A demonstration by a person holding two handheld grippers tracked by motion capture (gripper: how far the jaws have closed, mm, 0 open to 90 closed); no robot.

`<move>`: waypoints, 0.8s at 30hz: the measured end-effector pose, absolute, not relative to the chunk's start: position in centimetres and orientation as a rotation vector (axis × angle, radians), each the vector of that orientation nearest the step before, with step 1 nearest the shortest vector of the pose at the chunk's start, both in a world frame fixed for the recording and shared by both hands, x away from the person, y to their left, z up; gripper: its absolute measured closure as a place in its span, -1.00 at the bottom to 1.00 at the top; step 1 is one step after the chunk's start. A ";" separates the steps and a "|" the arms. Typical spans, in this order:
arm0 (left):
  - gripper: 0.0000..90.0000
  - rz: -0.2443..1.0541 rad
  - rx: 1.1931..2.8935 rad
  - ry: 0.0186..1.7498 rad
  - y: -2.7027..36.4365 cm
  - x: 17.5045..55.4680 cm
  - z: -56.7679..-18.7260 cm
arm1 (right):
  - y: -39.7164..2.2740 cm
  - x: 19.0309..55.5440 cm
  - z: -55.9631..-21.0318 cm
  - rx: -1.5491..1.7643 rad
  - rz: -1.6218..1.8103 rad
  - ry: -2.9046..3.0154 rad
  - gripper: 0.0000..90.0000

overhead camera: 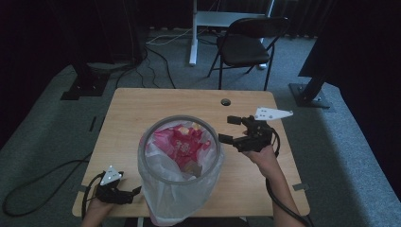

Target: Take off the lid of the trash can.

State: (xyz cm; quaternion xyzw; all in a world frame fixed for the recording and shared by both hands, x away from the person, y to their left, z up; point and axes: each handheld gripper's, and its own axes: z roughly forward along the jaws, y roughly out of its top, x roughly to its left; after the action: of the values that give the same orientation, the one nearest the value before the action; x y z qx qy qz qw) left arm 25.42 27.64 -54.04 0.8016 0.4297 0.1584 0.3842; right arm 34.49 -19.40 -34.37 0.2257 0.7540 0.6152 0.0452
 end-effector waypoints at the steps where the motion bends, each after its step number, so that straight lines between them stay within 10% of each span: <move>1: -0.97 0.403 2.042 1.094 27.7 25.4 -54.0 | -19.1 34.7 -34.2 0.689 1.871 2.303 -0.74; 15: -0.97 0.389 2.048 1.102 27.8 25.5 -54.1 | -14.4 37.5 -33.2 0.667 1.726 2.407 -0.69; 24: -0.97 0.382 2.038 1.108 27.9 25.5 -54.1 | -13.0 38.6 -33.1 0.706 1.683 2.443 0.00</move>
State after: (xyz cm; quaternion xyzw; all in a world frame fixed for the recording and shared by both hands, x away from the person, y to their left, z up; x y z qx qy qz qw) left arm 25.53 27.89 -54.14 0.7999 0.4350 0.1501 0.3852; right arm 38.61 -12.96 -33.13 0.2313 0.8002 0.5514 0.0461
